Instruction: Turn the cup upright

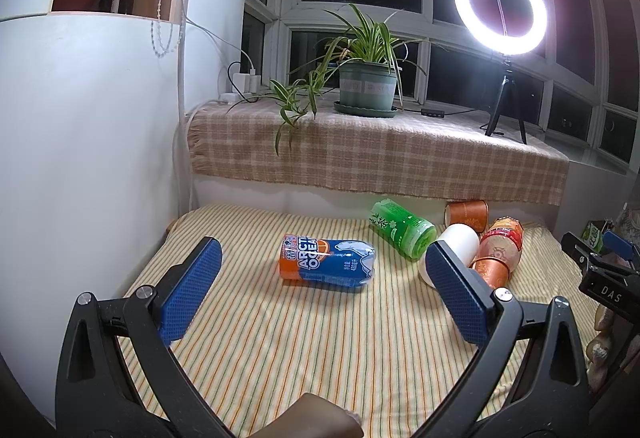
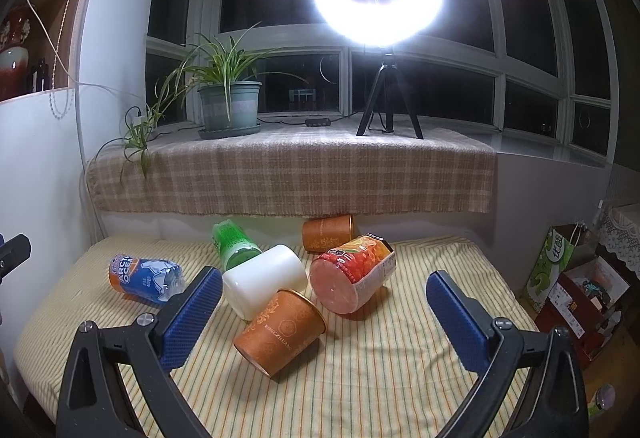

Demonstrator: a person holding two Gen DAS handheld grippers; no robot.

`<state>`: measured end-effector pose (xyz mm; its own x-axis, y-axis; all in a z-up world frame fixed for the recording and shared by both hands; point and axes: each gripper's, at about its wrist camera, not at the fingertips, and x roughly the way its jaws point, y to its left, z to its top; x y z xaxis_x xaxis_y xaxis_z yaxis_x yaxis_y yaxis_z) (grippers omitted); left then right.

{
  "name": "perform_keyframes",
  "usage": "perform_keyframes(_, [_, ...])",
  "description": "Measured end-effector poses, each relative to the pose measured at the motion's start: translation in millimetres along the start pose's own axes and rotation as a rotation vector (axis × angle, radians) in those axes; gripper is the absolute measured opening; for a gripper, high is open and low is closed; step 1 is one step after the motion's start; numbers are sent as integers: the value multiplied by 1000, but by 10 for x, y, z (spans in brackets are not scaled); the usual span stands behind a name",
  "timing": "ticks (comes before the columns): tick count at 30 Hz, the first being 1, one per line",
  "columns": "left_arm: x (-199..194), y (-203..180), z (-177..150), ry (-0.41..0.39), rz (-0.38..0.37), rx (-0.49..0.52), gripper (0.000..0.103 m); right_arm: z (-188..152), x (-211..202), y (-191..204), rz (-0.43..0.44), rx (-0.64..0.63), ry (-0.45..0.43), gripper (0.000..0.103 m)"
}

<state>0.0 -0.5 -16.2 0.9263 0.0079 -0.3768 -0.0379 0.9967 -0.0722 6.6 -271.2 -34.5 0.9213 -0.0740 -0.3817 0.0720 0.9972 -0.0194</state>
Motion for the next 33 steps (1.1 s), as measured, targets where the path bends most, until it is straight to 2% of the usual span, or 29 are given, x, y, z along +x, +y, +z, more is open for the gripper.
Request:
perform_keyframes(12, [-11,19,-10,6,-2,-1,103,7,7,20,3,-5,2,103])
perform_keyframes(23, [111,30,12,39,10,-4,103,57,180,87,33,-19,21,103])
perform_keyframes(33, [250,142,-29,74,45,-14,103,167,545,277,178,-61,99,103])
